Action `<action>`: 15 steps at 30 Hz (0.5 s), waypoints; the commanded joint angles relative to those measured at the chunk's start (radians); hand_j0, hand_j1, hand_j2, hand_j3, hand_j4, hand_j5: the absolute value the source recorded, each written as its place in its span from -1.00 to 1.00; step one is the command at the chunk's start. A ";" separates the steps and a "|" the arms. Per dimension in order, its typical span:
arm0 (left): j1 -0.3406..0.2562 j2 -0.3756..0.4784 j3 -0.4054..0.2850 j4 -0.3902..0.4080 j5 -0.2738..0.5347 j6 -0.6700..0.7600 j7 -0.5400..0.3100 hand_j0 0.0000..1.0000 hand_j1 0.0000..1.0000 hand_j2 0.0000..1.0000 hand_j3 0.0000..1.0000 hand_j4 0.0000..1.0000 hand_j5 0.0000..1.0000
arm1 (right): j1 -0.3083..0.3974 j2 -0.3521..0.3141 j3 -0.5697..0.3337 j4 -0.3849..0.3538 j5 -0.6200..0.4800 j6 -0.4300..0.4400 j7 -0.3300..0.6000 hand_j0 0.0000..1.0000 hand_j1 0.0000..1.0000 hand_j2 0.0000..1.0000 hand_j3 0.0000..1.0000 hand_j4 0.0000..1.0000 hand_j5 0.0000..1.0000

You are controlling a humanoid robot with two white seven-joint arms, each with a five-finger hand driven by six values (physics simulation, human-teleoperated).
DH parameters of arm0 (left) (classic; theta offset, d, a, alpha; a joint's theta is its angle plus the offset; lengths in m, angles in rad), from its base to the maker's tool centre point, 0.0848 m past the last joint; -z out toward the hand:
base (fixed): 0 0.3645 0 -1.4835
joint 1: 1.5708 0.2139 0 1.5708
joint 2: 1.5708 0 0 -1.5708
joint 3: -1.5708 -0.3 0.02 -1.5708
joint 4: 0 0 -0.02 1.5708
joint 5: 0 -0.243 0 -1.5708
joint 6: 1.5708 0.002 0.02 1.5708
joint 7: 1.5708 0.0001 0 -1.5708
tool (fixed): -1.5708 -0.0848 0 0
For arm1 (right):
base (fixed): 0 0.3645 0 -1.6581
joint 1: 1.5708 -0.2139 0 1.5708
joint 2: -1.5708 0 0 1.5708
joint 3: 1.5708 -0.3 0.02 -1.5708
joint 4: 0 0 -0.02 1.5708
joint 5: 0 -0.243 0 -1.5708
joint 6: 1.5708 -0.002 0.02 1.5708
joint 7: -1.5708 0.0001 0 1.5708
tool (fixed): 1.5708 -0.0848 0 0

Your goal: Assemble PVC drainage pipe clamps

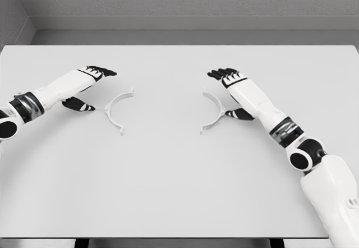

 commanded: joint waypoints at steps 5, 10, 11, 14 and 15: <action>0.002 -0.007 0.000 -0.024 0.005 0.001 0.000 1.00 1.00 1.00 1.00 1.00 1.00 | -0.014 0.015 0.010 0.011 -0.002 0.004 0.000 1.00 1.00 1.00 1.00 1.00 1.00; 0.003 -0.013 -0.002 -0.026 0.005 0.001 0.000 1.00 1.00 1.00 1.00 1.00 1.00 | -0.031 0.017 0.020 0.034 -0.001 0.005 -0.002 1.00 1.00 1.00 1.00 1.00 1.00; 0.005 -0.016 -0.002 -0.035 0.003 0.001 0.002 1.00 1.00 1.00 1.00 1.00 1.00 | -0.031 0.015 0.022 0.034 -0.001 0.005 -0.002 1.00 1.00 1.00 1.00 1.00 1.00; 0.006 -0.023 -0.002 -0.039 0.001 0.001 0.000 1.00 1.00 1.00 1.00 1.00 1.00 | -0.032 0.014 0.017 0.034 -0.001 0.003 -0.002 1.00 1.00 1.00 1.00 1.00 1.00; 0.008 -0.023 -0.002 -0.039 0.001 0.001 0.000 1.00 1.00 1.00 1.00 1.00 1.00 | -0.032 0.014 0.016 0.036 -0.001 0.005 -0.002 1.00 1.00 1.00 1.00 1.00 1.00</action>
